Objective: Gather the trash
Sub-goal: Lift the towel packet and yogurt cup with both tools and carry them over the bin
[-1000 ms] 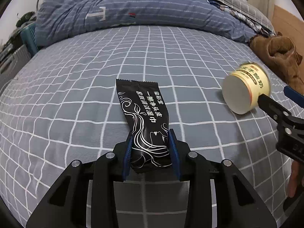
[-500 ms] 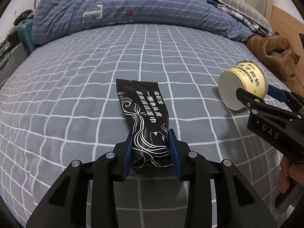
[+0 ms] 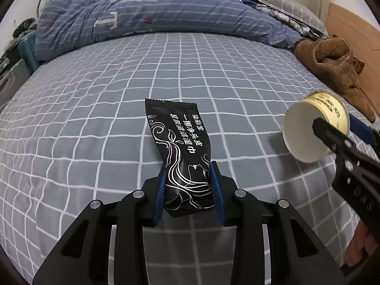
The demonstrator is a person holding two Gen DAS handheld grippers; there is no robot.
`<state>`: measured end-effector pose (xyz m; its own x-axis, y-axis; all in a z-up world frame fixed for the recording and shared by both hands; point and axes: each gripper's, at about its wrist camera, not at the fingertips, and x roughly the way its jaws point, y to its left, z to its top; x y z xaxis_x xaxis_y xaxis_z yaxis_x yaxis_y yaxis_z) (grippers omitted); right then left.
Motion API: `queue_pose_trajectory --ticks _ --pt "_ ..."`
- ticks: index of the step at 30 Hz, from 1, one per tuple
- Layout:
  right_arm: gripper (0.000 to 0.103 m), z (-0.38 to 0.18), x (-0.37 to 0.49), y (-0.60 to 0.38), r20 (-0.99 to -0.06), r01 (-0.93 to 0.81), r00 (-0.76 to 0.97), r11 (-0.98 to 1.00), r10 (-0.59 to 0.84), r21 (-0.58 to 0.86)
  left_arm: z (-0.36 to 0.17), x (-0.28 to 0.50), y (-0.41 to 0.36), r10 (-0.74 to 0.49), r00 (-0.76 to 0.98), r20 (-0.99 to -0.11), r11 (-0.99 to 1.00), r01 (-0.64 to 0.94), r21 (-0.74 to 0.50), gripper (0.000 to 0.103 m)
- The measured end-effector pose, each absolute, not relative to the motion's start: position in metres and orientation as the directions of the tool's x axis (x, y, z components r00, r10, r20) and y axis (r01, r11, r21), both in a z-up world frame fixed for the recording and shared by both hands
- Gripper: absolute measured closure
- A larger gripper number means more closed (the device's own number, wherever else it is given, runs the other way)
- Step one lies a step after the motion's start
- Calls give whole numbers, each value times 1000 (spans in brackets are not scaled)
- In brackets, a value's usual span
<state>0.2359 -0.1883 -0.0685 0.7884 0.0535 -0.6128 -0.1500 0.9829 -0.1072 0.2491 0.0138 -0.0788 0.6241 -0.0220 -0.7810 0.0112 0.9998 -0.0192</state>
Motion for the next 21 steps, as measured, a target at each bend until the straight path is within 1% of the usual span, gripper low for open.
queue_pose_trajectory --ticks 4,12,16,21 --pt "36 -63 209 -193 -612 -154 788 984 69 -88 -69 237 9 -50 621 -782 998 13 -53 70" --pt "36 -54 168 -214 -623 -132 778 990 79 -39 -43 206 0 -69 645 -761 997 21 -72 70" --pt "36 -52 148 -219 -630 -128 773 991 75 -38 -39 189 -8 -55 649 -759 998 32 -45 70" --pt "36 -53 121 -226 -644 -112 762 994 76 -16 -39 164 -10 -63 641 -765 998 31 -57 70"
